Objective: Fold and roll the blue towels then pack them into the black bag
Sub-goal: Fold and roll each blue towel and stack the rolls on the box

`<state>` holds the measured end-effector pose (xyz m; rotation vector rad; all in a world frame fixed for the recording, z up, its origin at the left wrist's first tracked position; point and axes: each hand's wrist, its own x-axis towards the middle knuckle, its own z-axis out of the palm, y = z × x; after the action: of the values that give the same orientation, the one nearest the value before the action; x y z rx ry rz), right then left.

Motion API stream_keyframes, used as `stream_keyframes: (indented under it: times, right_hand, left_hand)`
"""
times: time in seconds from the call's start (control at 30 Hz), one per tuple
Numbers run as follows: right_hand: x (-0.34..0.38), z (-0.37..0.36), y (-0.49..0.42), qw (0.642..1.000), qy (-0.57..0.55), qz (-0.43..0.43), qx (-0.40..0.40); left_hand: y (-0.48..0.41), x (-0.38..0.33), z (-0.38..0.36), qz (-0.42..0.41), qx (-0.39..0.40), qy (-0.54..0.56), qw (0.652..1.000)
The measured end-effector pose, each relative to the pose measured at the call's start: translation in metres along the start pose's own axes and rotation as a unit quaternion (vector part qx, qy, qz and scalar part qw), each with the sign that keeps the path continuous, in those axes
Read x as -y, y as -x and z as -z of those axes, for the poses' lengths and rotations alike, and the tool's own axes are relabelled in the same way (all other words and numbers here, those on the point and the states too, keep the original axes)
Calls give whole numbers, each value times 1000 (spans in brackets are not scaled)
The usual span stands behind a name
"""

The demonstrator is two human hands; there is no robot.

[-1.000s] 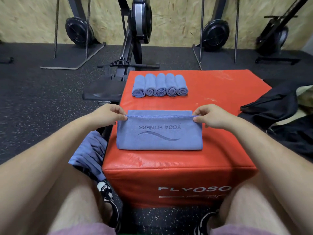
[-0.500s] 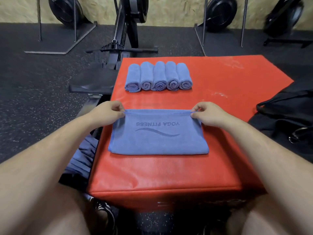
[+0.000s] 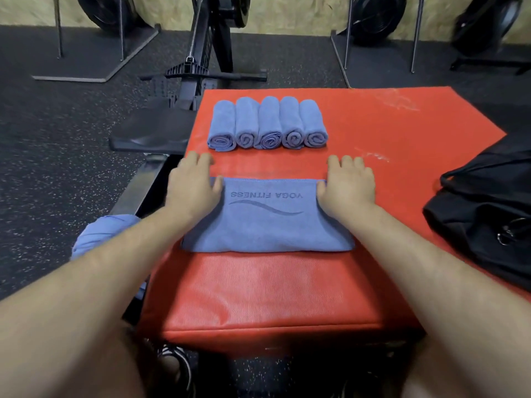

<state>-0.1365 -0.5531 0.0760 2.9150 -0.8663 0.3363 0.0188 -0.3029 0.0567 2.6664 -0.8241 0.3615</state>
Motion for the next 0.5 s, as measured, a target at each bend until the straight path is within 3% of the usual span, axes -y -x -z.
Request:
stream_keyframes:
  times: [0.1,0.23,0.5]
  right_hand:
    - [38,2,18,995,-51,82,-39]
    - [76,-19,48,975,-136,159,73]
    - [42,-33,51,977,-128,87,146]
  left_hand:
    - [21,-49,-6,-97,35,48,993]
    - [43,-75,-23,-98,175,60,978]
    - [47,-36,-23,-46,198,39,978]
